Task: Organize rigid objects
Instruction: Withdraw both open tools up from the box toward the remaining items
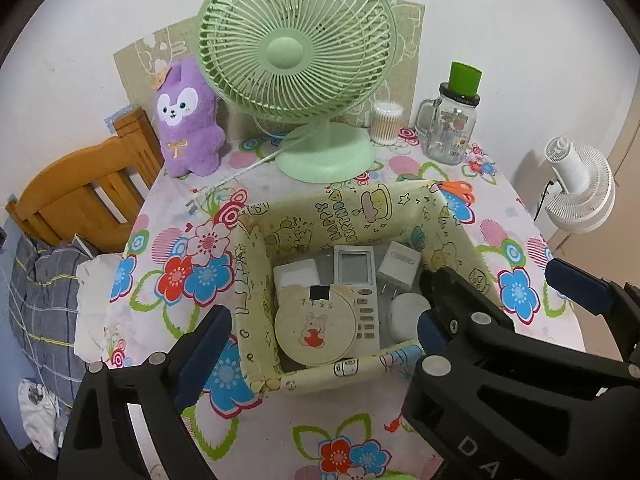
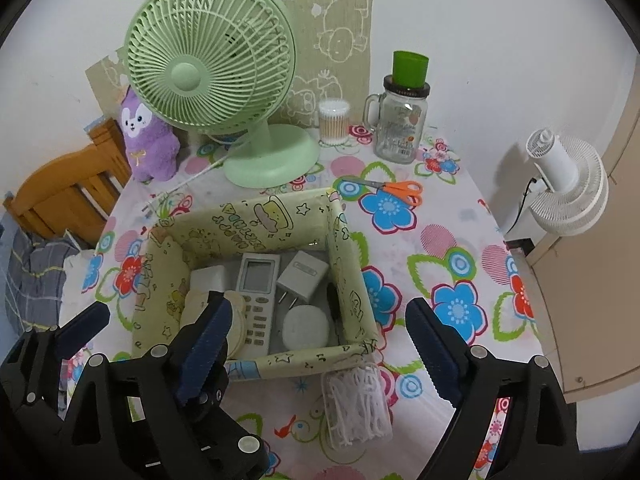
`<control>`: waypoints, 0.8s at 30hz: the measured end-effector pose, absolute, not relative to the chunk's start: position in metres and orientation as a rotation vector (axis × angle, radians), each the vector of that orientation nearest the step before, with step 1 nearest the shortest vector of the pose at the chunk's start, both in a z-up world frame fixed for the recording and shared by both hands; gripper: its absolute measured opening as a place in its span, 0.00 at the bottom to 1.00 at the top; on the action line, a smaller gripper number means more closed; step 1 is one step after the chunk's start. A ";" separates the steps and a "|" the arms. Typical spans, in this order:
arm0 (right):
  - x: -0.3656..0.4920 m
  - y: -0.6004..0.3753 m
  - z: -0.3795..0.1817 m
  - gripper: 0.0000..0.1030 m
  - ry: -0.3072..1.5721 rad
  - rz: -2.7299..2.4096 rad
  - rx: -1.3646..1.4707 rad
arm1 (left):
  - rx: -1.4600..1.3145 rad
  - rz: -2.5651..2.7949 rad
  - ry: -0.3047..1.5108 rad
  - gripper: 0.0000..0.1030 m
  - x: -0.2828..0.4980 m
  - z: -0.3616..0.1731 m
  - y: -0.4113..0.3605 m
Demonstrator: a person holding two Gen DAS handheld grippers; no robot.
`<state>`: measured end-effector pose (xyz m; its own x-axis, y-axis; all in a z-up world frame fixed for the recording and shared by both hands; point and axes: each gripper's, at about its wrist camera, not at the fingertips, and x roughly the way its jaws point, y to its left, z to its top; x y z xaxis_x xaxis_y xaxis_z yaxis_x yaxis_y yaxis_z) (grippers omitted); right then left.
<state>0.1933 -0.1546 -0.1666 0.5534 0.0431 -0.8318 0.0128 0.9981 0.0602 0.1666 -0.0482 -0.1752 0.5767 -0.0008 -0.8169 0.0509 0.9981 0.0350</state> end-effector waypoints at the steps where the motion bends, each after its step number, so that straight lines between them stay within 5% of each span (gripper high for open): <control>1: 0.192 -0.155 -0.165 0.89 0.981 0.019 0.061 | 0.056 -0.030 0.952 0.93 0.165 -0.174 -0.048; 24: 0.144 -0.152 -0.124 0.89 0.913 0.092 0.012 | 0.014 -0.012 0.891 0.98 0.109 -0.138 -0.047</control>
